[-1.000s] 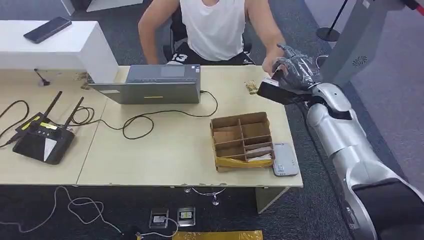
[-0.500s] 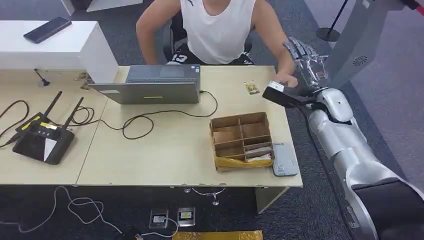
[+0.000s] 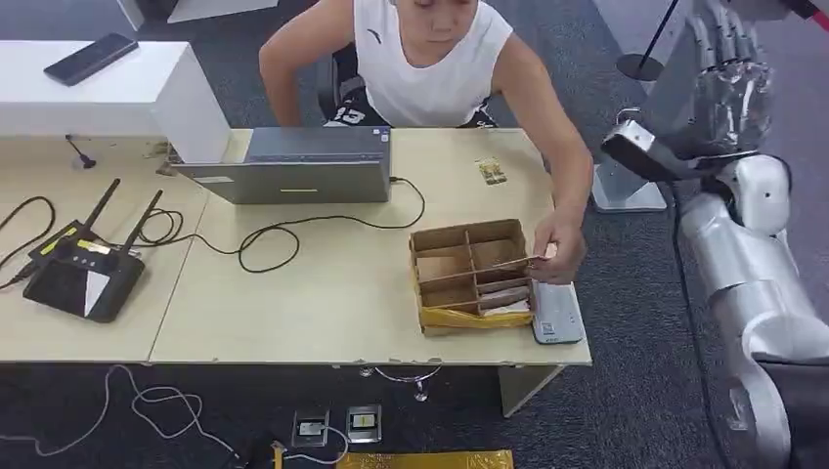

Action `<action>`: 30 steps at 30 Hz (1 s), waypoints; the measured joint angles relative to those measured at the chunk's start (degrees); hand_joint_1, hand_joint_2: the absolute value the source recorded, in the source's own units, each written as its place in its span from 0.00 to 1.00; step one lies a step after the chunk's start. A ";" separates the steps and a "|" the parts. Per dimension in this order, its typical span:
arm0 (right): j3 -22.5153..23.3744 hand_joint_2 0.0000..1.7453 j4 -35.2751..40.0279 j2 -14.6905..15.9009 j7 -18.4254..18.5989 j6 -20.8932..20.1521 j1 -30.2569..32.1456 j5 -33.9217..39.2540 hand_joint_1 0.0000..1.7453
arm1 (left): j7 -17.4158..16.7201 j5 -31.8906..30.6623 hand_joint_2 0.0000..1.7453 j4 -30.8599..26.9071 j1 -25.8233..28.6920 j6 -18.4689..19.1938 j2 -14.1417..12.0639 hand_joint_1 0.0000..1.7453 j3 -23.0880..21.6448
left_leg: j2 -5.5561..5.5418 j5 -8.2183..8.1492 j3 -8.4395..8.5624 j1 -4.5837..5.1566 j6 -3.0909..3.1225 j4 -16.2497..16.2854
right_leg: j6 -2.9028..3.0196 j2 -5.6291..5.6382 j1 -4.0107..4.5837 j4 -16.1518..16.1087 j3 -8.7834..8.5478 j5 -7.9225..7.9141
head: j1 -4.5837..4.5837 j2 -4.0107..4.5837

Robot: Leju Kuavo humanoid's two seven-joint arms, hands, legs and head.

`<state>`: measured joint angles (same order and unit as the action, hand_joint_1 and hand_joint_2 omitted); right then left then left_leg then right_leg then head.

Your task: Pass the card to the sensor for recognition and then transmit it.

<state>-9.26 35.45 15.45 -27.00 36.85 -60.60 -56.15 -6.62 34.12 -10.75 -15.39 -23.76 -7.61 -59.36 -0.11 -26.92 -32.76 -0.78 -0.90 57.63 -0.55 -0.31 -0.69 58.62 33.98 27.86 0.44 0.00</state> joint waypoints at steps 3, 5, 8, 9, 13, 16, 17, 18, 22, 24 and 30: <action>6.78 1.00 1.38 1.40 -0.83 0.00 0.16 -3.22 0.00 | 0.00 1.07 0.00 0.00 0.17 -1.03 0.02 0.00 0.09 | -0.01 -0.01 0.01 0.00 0.01 0.00 | 0.00 0.01 -0.01 -0.03 0.02 0.01 | -0.02 0.00; 12.31 1.00 1.81 2.49 -0.41 0.00 0.17 -5.93 0.00 | 0.00 2.08 0.00 0.00 0.64 -1.97 0.07 0.00 0.15 | -0.03 -0.01 -0.01 0.00 0.01 0.00 | 0.00 -0.01 0.00 -0.06 0.01 0.02 | 0.00 0.00; 21.83 1.00 1.75 5.32 0.90 0.00 1.21 -8.56 0.00 | 2.13 3.95 0.00 0.00 2.19 -2.38 0.24 0.00 0.70 | -0.03 -0.06 -0.01 0.00 0.08 -0.01 | -0.01 0.00 0.00 -0.11 -0.03 0.02 | 0.02 0.00; 24.35 1.00 1.66 6.19 0.79 0.00 1.90 -9.00 0.00 | 3.33 4.28 0.00 0.00 2.93 -2.38 0.22 0.00 0.94 | -0.03 -0.09 -0.03 0.01 0.13 -0.02 | -0.01 -0.01 0.00 -0.12 -0.04 0.02 | 0.02 0.00; 33.70 1.00 1.27 8.98 1.47 0.00 5.05 -11.67 0.00 | 5.88 5.75 0.00 0.02 4.93 -2.80 0.17 0.00 1.62 | 0.23 -0.20 0.06 0.05 0.15 0.00 | -0.02 0.27 -0.03 -0.16 0.06 0.02 | -0.02 0.00; 42.27 1.00 1.16 11.34 2.74 0.00 9.03 -14.30 0.00 | 6.19 6.43 0.00 0.02 5.61 -3.39 0.26 0.00 2.51 | -0.01 -0.22 0.02 0.03 0.20 0.00 | -0.12 0.00 -0.02 -0.18 -0.03 0.14 | -0.04 0.00; 45.36 1.00 1.09 12.07 2.82 0.00 10.59 -15.39 0.00 | 6.19 6.67 0.00 0.02 5.81 -3.58 0.26 0.00 2.71 | -0.03 -0.23 0.01 0.03 0.20 0.00 | -0.11 -0.01 -0.01 -0.18 -0.03 0.14 | 0.04 0.00; 48.33 1.00 0.98 12.70 3.11 0.00 12.37 -16.29 0.00 | 6.19 6.88 0.00 0.02 5.97 -3.80 0.26 0.00 2.82 | -0.05 -0.24 0.00 0.03 0.20 -0.01 | -0.11 0.00 -0.01 -0.18 -0.03 0.15 | -0.02 0.00; 60.15 1.00 0.37 14.23 6.21 0.00 19.99 -20.66 0.00 | 6.19 7.21 0.00 0.02 6.16 -3.89 0.26 0.00 3.65 | -0.02 -0.37 0.00 0.02 0.15 -0.02 | -0.22 0.00 -0.02 -0.17 -0.04 0.24 | 0.00 0.00; 65.34 1.00 0.02 14.56 7.74 0.00 23.28 -22.70 0.00 | 6.19 7.41 0.00 0.02 6.18 -3.89 0.31 0.00 4.04 | 0.05 -0.43 0.02 0.03 0.17 -0.03 | -0.19 0.05 -0.02 -0.17 -0.03 0.26 | -0.02 0.00; 75.91 1.00 -1.01 14.25 13.36 0.00 32.90 -24.04 0.00 | 6.19 7.89 0.00 0.02 6.17 -4.53 0.44 0.00 4.52 | -0.01 -0.45 0.00 0.00 0.18 -0.05 | -0.17 0.00 0.01 -0.17 -0.07 0.35 | 0.00 0.00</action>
<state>66.65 34.45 29.70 -13.64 36.85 -27.69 -80.19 -0.44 42.01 -10.73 -9.21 -28.29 -7.17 -54.84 -0.12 -27.37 -32.75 -0.78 -0.72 57.59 -0.72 -0.32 -0.68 58.45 33.91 28.22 0.44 0.00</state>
